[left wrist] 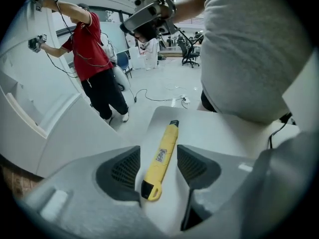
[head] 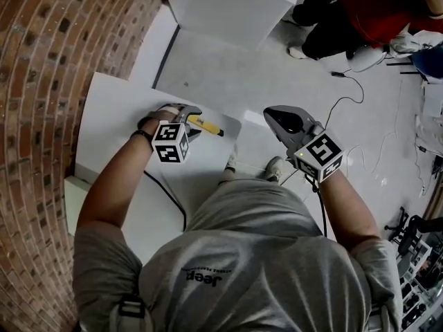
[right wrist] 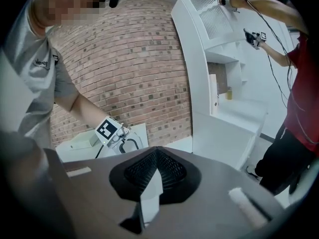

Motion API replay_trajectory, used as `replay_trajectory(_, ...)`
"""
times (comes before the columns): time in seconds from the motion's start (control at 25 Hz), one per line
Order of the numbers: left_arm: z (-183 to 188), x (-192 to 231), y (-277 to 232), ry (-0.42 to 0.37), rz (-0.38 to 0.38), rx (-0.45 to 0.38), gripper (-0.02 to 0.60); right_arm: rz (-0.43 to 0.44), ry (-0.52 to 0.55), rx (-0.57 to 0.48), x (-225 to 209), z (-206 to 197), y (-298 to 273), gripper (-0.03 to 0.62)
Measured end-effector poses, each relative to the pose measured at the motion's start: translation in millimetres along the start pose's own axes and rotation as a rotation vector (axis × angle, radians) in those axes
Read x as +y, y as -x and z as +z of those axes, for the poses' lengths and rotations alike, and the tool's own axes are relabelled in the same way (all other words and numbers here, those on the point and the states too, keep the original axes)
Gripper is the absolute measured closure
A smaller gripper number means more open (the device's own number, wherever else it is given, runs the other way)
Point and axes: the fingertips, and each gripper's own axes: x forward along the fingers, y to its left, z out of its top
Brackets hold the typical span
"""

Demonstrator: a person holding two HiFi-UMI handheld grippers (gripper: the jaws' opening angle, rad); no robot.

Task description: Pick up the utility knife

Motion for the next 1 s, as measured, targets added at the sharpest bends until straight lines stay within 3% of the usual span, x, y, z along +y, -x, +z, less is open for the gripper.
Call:
replay_trajectory(0.6,-14.1,-8.8,-36.3,-0.128,-0.215,0.016,0.342,-0.023,-0.063,0.045,-2.2,-17.1,-19.3,0.585)
replay_trajectory(0.68,-15.0,-11.7,-37.9,-0.129,-0.254,0.001,0.381,-0.021,-0.066,0.051,-2.9,-18.8,-19.8,0.585)
replay_trajectory(0.76,-13.8,-10.7,-37.1,-0.123,-0.269,-0.020,0.457,-0.030,-0.073,0.044,-5.0,-20.5,-20.1,0.585)
replay_trajectory(1.0,-9.3,-9.7,-28.0,-0.086,-0.255,-0.036,0.462,-0.032,-0.075,0.031,-3.7,-16.2,-16.2,0.585)
